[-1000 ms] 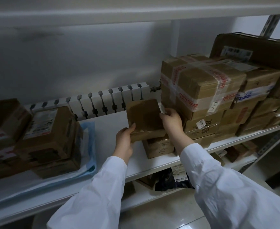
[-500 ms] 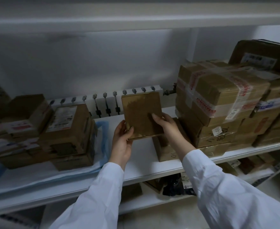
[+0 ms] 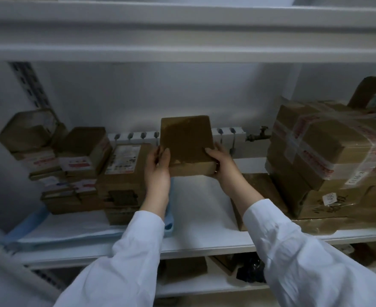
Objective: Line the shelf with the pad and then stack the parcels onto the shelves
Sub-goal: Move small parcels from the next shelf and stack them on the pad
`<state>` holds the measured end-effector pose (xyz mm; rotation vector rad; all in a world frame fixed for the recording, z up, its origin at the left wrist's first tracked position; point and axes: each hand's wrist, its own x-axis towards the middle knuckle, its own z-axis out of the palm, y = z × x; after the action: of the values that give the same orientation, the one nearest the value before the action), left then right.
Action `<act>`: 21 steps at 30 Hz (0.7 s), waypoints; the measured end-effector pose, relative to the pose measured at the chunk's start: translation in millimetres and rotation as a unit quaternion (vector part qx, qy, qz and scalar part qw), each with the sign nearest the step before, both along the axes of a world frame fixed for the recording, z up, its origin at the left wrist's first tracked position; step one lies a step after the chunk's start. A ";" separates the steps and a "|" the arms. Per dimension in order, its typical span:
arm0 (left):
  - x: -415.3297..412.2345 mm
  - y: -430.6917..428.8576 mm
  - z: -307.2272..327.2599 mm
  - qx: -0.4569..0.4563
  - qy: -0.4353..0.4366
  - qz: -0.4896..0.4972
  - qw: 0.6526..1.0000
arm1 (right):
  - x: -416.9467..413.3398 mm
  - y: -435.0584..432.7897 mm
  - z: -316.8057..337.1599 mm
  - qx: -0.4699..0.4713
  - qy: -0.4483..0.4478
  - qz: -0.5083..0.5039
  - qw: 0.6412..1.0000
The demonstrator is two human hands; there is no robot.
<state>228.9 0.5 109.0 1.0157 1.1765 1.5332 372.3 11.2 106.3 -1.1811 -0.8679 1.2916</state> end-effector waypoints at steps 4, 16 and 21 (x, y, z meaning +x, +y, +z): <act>-41.8 7.4 15.3 0.022 0.036 0.060 0.997 | -42.4 10.3 13.5 0.049 0.000 0.102 0.994; -119.5 14.5 0.6 -0.029 0.128 0.141 0.981 | -130.8 20.5 8.5 -0.005 -0.179 0.158 0.971; -126.8 16.6 -3.7 -0.047 0.199 0.176 0.963 | -143.9 17.3 5.9 -0.008 -0.208 0.153 0.966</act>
<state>102.1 17.1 105.3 1.1269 1.7729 1.5631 228.4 28.5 112.2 -1.3966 -1.3937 1.3138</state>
